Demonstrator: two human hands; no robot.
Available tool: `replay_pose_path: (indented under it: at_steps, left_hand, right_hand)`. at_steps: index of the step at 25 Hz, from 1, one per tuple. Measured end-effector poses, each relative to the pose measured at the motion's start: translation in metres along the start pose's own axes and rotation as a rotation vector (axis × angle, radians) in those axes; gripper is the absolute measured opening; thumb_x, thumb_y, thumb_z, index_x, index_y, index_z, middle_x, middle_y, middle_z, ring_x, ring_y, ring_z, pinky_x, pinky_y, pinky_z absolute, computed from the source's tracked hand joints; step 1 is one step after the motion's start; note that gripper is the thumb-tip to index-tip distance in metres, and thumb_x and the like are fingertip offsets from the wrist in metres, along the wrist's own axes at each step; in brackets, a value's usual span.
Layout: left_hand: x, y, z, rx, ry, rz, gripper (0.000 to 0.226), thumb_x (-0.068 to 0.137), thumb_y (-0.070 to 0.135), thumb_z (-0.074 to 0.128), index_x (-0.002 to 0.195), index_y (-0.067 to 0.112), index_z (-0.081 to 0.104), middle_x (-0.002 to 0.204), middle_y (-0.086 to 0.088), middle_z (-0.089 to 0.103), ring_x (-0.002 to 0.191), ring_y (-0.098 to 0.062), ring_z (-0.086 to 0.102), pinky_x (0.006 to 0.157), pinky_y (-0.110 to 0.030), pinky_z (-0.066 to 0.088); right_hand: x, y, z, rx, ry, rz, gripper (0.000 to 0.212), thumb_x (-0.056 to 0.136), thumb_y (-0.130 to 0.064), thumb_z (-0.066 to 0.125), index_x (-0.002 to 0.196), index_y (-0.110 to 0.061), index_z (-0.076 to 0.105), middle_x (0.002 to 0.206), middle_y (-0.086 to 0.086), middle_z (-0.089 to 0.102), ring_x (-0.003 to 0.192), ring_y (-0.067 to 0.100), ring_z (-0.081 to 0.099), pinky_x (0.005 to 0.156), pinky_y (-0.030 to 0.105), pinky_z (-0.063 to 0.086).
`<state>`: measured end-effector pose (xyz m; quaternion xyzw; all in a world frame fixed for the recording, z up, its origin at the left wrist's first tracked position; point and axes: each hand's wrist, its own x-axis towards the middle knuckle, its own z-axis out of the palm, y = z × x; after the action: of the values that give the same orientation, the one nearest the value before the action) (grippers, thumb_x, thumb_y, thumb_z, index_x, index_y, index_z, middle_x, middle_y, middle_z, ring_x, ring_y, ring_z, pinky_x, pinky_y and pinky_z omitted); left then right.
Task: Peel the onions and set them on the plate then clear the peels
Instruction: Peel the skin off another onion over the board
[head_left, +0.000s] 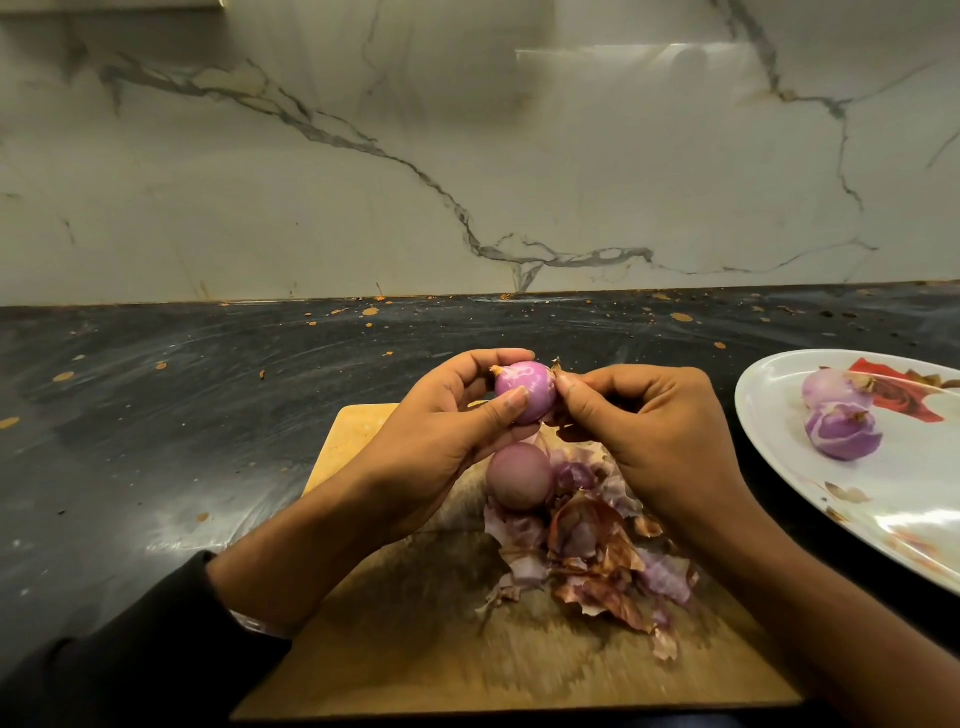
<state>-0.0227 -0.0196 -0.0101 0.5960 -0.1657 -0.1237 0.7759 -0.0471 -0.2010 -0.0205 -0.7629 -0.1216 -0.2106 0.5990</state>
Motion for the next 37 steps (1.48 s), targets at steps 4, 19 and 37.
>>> replay_pose_path:
  at_steps: [4, 19, 37]
  left_hand:
    - [-0.0012, 0.0003, 0.0016, -0.007, 0.019, -0.008, 0.048, 0.076, 0.011, 0.064, 0.123, 0.007, 0.058, 0.125, -0.018, 0.065, 0.105, -0.026, 0.071, 0.086, -0.030, 0.059]
    - [-0.0008, 0.0008, 0.0012, -0.024, 0.043, -0.029, 0.049, 0.075, 0.010, 0.065, 0.123, 0.006, 0.057, 0.124, -0.018, 0.065, 0.102, -0.024, 0.072, 0.083, -0.029, 0.060]
    - [-0.0012, -0.0019, 0.0024, -0.013, 0.055, -0.024, 0.052, 0.073, 0.011, 0.067, 0.123, 0.006, 0.056, 0.126, -0.018, 0.063, 0.107, -0.026, 0.070, 0.085, -0.030, 0.059]
  right_hand:
    - [0.0001, 0.0003, 0.0018, 0.005, -0.005, 0.002, 0.014, 0.090, -0.020, 0.071, 0.092, -0.010, 0.080, 0.079, 0.000, 0.077, 0.074, 0.014, 0.074, 0.064, 0.027, 0.061]
    - [-0.0008, 0.0025, 0.0033, -0.011, 0.000, -0.014, 0.017, 0.087, -0.022, 0.074, 0.098, -0.012, 0.080, 0.088, -0.003, 0.079, 0.079, 0.013, 0.075, 0.069, 0.034, 0.063]
    - [-0.0027, 0.0012, 0.0077, -0.044, 0.060, -0.031, 0.013, 0.090, -0.021, 0.072, 0.098, -0.014, 0.080, 0.081, -0.005, 0.078, 0.075, 0.012, 0.075, 0.068, 0.039, 0.063]
